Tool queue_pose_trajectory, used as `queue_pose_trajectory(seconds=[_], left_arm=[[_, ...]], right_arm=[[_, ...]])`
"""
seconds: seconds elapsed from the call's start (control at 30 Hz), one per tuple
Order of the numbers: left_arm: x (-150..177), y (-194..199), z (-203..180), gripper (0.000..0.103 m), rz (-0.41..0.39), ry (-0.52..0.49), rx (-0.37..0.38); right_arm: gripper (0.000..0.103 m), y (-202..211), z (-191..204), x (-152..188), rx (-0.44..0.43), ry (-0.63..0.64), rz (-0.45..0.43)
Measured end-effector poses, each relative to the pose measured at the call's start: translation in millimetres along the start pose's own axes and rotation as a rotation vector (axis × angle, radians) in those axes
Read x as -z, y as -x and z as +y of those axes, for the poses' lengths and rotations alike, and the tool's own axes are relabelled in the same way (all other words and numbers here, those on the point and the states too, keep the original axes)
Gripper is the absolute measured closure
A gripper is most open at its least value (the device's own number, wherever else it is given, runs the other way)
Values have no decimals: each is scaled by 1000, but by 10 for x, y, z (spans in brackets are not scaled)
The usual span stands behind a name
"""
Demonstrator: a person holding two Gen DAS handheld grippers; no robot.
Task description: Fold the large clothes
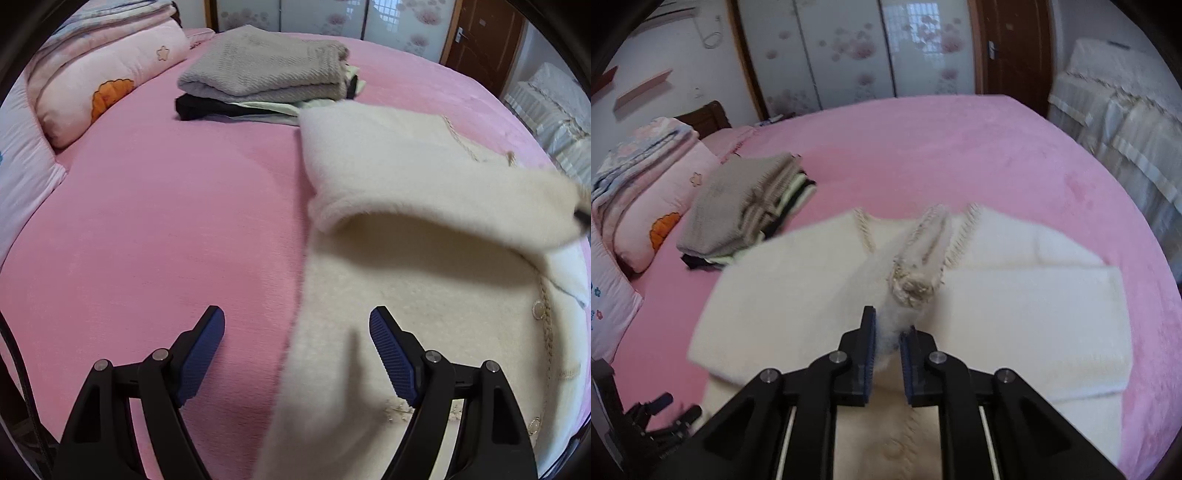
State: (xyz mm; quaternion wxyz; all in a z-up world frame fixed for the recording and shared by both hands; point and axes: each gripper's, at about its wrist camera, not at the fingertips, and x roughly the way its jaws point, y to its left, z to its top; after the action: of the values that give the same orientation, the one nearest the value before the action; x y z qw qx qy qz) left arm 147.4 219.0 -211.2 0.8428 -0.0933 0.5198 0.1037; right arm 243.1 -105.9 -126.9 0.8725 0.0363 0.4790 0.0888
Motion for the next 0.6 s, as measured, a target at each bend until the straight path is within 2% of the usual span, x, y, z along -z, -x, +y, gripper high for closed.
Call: queue_pose_trajectory(seconds=[0.07, 0.1, 0.2, 0.33, 0.4, 0.6], left_arm=[[1, -6, -94, 23, 5, -25, -5], [-4, -14, -132, 23, 8, -36, -9], [-10, -40, -253, 23, 17, -65, -20], [-16, -77, -395, 23, 23, -101, -47], [-21, -105, -443, 23, 24, -110, -68], [-90, -275, -448, 23, 57, -86, -116]], right_arm=[[76, -151, -326, 325, -11, -63, 125], [76, -187, -449, 452, -17, -89, 160], [75, -185, -784, 771, -45, -160, 202], [75, -105, -1071, 861, -94, -209, 178], [74, -111, -1047, 803, -91, -202, 162], [69, -154, -1094, 612, -166, -183, 120]])
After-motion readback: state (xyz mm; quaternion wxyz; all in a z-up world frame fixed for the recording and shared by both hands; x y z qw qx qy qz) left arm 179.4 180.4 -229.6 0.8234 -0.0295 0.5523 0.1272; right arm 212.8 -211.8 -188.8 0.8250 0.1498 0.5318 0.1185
